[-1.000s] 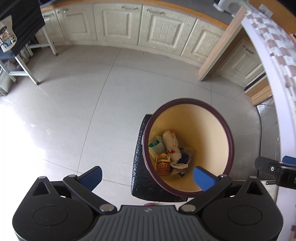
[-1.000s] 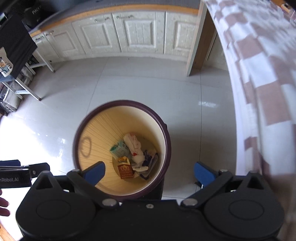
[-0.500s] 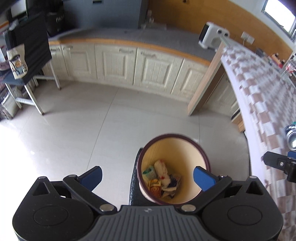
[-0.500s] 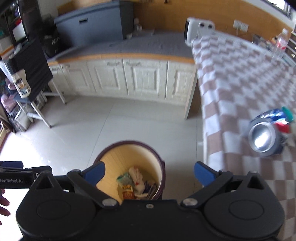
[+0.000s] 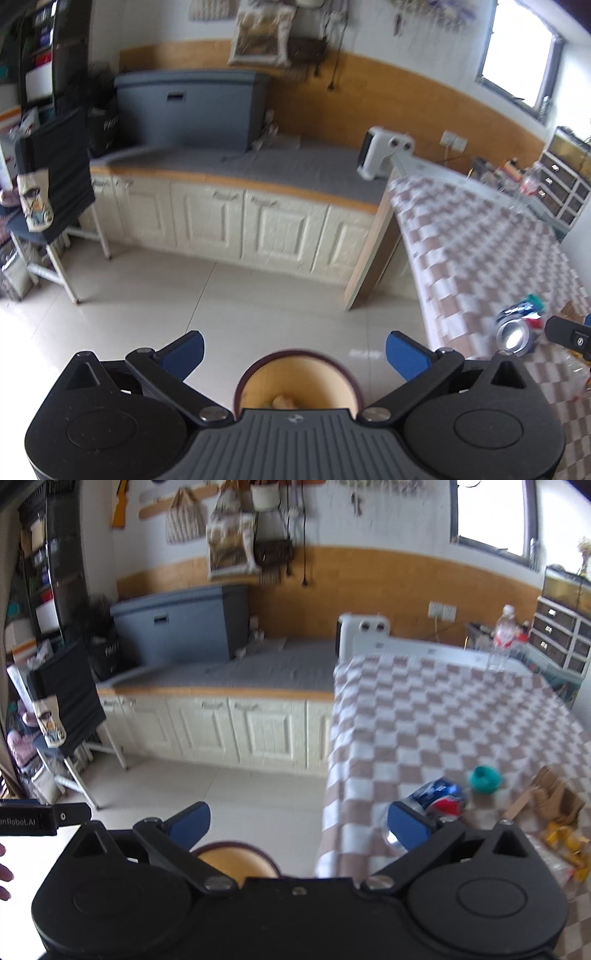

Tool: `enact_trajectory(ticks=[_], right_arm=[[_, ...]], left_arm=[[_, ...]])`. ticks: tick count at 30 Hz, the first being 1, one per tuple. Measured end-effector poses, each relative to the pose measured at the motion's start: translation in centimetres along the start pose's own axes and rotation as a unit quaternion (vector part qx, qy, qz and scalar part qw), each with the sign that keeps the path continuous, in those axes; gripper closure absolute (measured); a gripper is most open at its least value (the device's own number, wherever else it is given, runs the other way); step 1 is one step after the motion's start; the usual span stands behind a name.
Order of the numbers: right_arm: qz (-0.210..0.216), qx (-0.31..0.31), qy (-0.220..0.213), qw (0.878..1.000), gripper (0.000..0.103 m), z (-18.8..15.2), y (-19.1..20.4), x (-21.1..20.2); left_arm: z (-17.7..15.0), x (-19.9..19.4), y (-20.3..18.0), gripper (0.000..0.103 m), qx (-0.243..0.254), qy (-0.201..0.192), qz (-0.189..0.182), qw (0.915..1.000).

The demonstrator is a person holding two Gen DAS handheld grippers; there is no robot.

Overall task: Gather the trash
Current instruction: 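Move both open tools back over the table toward the Pepsi can, then grasp the blue Pepsi can with the left tool while the right tool grasps the clear plastic bag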

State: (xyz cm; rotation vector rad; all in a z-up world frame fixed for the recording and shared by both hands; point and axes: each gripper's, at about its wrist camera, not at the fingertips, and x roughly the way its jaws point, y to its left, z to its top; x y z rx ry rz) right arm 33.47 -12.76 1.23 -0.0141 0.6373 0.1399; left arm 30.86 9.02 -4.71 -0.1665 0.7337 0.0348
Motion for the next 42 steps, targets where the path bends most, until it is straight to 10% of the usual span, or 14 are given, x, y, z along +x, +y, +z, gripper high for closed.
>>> enact_trajectory(ticks=[26, 34, 42], right_arm=[[-0.073, -0.042, -0.085, 0.993, 0.0, -4.0, -20.6, -8.3], [-0.078, -0.078, -0.033, 0.993, 0.028, -6.5, -25.3, -6.3], [-0.084, -0.146, 0.039, 0.985, 0.046, -9.7, -27.3, -2.7]], left_arm=[[-1.2, -1.9, -24.8, 0.0, 0.074, -0.059, -0.1, 0.9904], [-0.3, 3.7, -29.7, 0.0, 0.133, -0.021, -0.146, 0.9801], [-2.0, 10.4, -34.2, 0.0, 0.306, 0.019, -0.144, 0.941]])
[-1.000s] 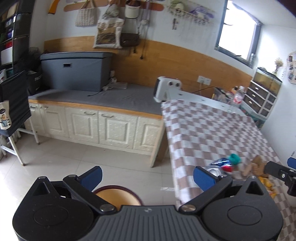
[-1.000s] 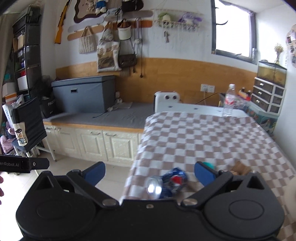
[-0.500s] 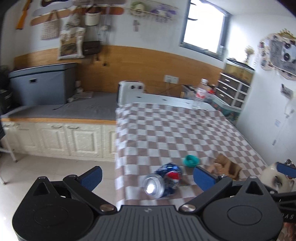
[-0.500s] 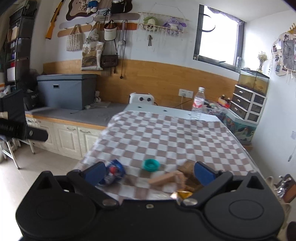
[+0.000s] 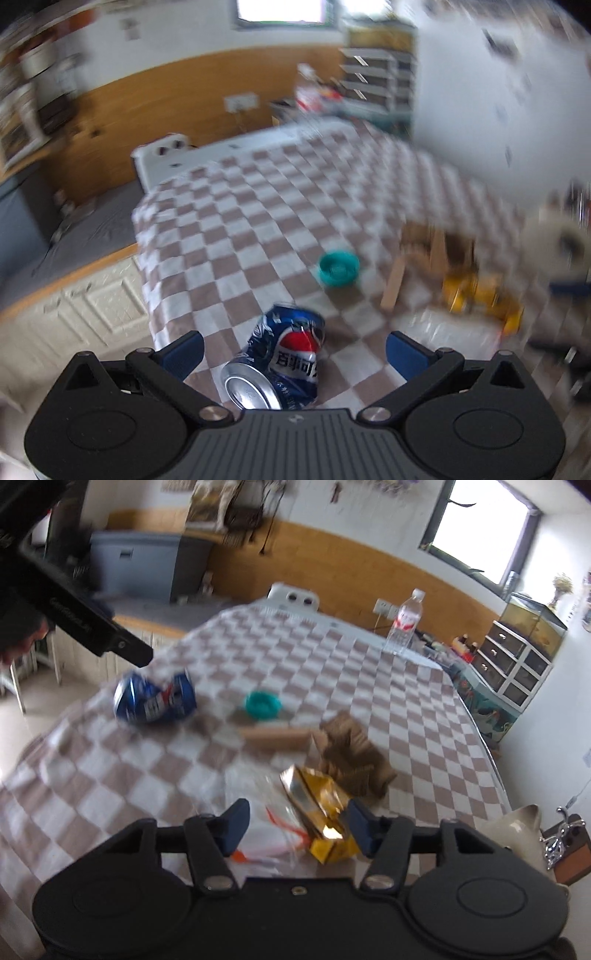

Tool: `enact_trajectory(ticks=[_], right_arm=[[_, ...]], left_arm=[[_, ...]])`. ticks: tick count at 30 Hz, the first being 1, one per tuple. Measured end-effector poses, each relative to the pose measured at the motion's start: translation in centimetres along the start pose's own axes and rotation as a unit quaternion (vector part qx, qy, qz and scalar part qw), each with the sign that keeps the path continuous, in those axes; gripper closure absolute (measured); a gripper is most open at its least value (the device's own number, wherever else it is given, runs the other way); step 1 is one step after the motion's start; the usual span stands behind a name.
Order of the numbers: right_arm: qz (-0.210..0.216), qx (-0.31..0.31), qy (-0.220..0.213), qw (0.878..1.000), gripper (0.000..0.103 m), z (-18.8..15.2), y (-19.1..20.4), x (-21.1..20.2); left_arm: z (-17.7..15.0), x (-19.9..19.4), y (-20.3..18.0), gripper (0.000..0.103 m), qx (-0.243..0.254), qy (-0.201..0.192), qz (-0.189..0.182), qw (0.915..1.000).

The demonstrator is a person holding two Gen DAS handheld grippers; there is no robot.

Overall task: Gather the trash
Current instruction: 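Grasp the blue Pepsi can with the left tool while the right tool grasps the clear plastic bag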

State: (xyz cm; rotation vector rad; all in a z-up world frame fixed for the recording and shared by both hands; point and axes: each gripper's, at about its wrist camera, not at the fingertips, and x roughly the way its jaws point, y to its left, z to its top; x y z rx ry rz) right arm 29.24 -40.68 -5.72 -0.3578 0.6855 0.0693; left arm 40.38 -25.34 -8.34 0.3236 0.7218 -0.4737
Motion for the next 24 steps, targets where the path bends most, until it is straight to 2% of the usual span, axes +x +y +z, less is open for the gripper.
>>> enact_trajectory(ticks=[3, 5, 8, 12, 15, 18, 20, 21, 23, 24], right_arm=[[-0.007, -0.033, 0.011, 0.999, 0.047, -0.5, 0.4, 0.8], [-0.014, -0.052, 0.017, 0.998, 0.051, -0.8, 0.7, 1.3], [-0.028, -0.081, 0.02, 0.996, 0.056, -1.0, 1.3, 2.1], [-0.047, -0.168, 0.01, 0.985, 0.058, -1.2, 3.2, 3.1], [-0.057, -0.232, 0.006, 0.971, 0.06, -1.5, 4.6, 4.2], [-0.054, -0.264, 0.005, 0.963, 0.064, -1.5, 5.5, 5.2], [-0.053, -0.269, 0.008, 0.962, 0.074, -1.5, 5.8, 5.7], [-0.053, -0.267, 0.009, 0.962, 0.076, -1.5, 5.9, 5.9], [-0.045, -0.253, 0.013, 0.966, 0.087, -1.4, 5.8, 6.2], [-0.041, -0.241, 0.016, 0.97, 0.087, -1.2, 5.7, 6.2]], left_arm=[[-0.3, 2.1, -0.9, 0.0, 0.071, 0.019, 0.009, 0.9972], [-0.6, 3.3, -1.5, 0.0, 0.114, 0.031, 0.021, 0.9928], [-1.0, 4.9, -2.7, 0.0, 0.174, 0.049, 0.041, 0.9827], [-1.6, 6.6, -3.9, 0.003, 0.227, 0.069, 0.057, 0.9697], [-1.8, 8.0, -4.1, 0.013, 0.239, 0.086, 0.071, 0.9645], [-1.4, 8.5, -3.6, 0.021, 0.229, 0.088, 0.072, 0.9668], [-1.2, 8.6, -3.3, 0.039, 0.221, 0.09, 0.069, 0.9687], [-1.1, 8.6, -3.2, 0.043, 0.215, 0.091, 0.066, 0.9702], [-1.1, 8.7, -2.7, 0.059, 0.202, 0.099, 0.056, 0.9728], [-1.2, 8.7, -2.6, 0.064, 0.192, 0.105, 0.05, 0.9746]])
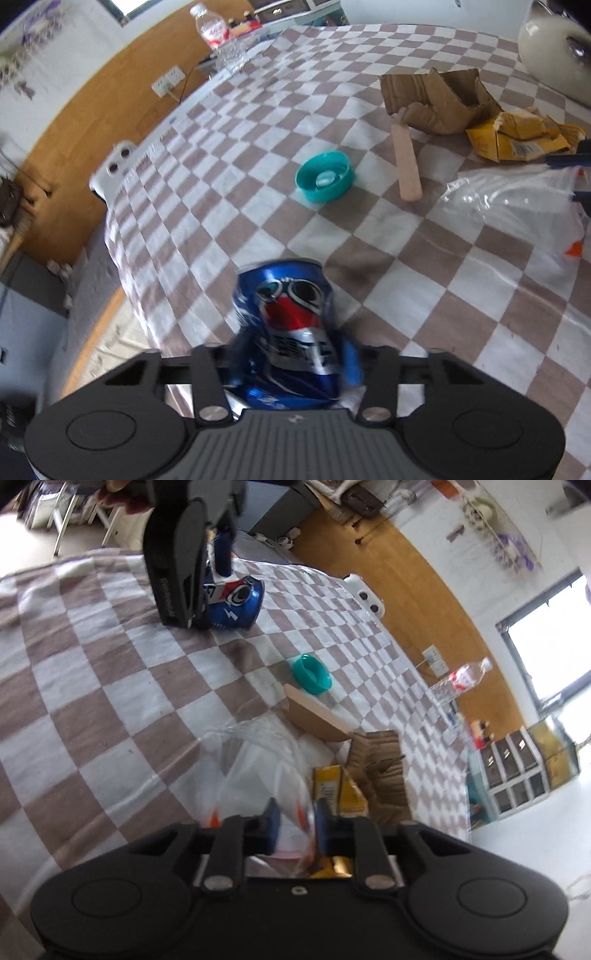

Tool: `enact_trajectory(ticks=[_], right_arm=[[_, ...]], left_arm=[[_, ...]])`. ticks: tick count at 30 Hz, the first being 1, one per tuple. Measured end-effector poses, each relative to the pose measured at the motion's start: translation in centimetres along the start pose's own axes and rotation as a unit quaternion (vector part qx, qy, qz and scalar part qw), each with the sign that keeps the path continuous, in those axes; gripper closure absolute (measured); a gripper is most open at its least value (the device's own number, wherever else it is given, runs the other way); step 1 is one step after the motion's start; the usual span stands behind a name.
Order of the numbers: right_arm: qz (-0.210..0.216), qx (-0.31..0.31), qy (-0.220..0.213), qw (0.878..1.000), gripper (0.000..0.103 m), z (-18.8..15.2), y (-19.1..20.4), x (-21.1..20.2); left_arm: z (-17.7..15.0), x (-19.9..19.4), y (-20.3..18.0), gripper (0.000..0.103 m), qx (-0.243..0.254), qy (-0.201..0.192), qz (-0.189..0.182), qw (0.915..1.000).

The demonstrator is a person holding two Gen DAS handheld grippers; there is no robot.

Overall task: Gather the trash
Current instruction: 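Grasp the blue Pepsi can with the left tool while the right tool grasps the clear plastic bag, then carry the Pepsi can and clear bag in both tools over the wastebasket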

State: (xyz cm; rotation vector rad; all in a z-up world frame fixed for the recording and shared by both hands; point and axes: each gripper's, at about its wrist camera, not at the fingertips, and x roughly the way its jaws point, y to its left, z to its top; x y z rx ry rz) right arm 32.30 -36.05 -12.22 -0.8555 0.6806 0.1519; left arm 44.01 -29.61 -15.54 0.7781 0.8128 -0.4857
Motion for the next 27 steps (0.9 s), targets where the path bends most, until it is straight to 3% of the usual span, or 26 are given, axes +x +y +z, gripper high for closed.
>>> enact_trajectory(ticks=[4, 7, 14, 27], right_arm=[[0.024, 0.072, 0.002, 0.997, 0.091, 0.3, -1.2, -0.4], [0.044, 0.13, -0.001, 0.991, 0.093, 0.7, -2.5, -1.1], [0.09, 0.245, -0.008, 0.965, 0.096, 1.1, -4.5, -2.9], [0.12, 0.353, -0.003, 0.928, 0.098, 0.9, -5.0, -6.1]], left_arm=[[-0.8, -0.6, 1.1, 0.065, -0.052, -0.007, -0.015, 0.9985], [-1.2, -1.7, 2.3, 0.067, -0.11, -0.014, -0.047, 0.9927], [-2.8, -5.6, 3.4, 0.069, -0.235, -0.041, -0.122, 0.9635], [-6.7, -11.5, 1.5, 0.069, -0.313, -0.08, -0.12, 0.9387]])
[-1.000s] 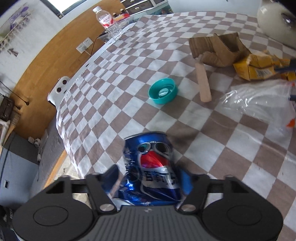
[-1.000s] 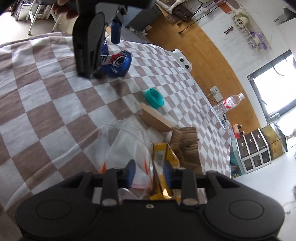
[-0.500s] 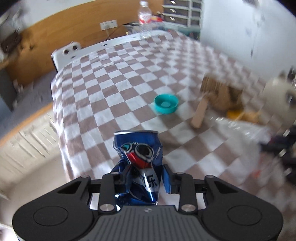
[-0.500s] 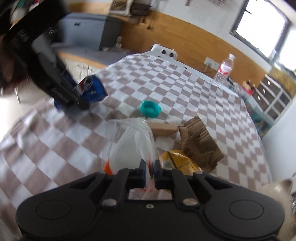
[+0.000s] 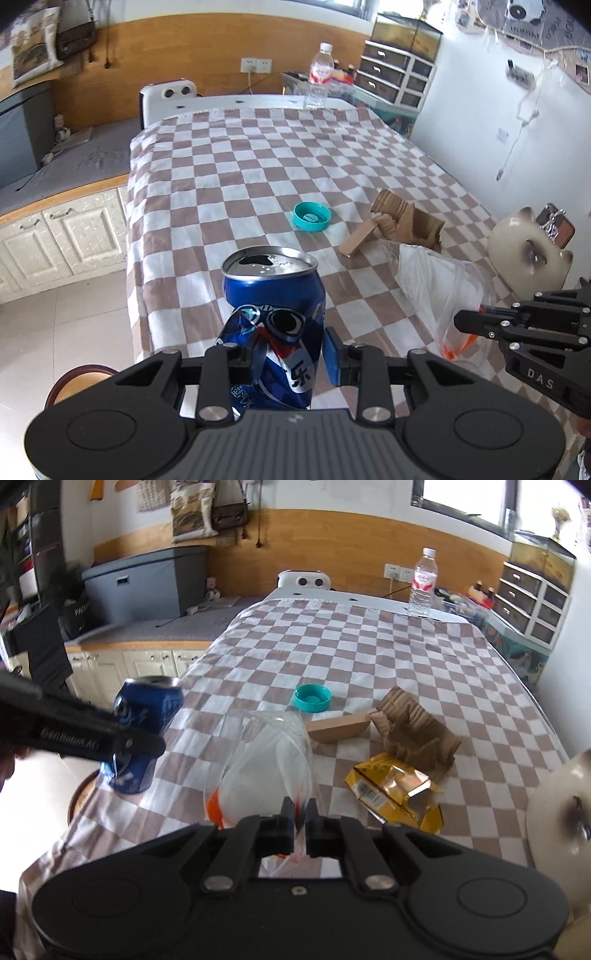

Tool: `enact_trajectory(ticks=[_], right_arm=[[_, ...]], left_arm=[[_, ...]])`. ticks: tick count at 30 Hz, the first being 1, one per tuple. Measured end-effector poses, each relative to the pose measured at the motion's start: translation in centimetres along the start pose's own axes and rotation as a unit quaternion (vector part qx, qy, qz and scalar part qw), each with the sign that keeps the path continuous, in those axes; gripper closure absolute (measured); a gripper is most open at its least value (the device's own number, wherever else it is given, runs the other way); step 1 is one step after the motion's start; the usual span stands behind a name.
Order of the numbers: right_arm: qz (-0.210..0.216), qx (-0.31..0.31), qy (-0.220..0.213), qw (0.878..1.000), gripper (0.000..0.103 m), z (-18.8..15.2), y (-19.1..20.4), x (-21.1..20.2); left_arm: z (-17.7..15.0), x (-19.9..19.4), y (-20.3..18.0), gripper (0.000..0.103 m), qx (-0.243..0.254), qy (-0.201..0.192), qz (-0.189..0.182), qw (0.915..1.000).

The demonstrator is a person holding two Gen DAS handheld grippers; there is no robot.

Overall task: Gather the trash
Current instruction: 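Carry the Pepsi can and clear bag in both tools over the wastebasket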

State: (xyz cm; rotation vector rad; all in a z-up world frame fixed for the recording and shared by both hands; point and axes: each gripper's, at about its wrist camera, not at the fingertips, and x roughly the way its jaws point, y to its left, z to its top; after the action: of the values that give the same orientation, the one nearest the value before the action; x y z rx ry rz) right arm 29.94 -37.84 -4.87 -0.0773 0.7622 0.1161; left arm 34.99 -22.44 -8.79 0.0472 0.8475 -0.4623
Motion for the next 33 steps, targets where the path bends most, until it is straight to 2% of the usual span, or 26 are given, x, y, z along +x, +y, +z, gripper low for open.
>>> enact_trajectory(ticks=[19, 26, 33], right_arm=[[-0.002, 0.067, -0.03, 0.997, 0.098, 1.7, 2.8, -4.9], [-0.01, 0.071, -0.039, 0.997, 0.098, 3.1, 5.7, -5.0], [-0.019, 0.072, -0.034, 0.997, 0.098, 4.6, 9.9, -3.5]], left_arm=[[-2.2, -7.5, 1.2, 0.069, -0.044, -0.082, 0.03, 0.9952], [-2.7, -9.0, 4.4, 0.069, -0.056, -0.095, 0.03, 0.9934], [-2.8, -9.9, 9.9, 0.07, -0.066, -0.094, 0.031, 0.9929]])
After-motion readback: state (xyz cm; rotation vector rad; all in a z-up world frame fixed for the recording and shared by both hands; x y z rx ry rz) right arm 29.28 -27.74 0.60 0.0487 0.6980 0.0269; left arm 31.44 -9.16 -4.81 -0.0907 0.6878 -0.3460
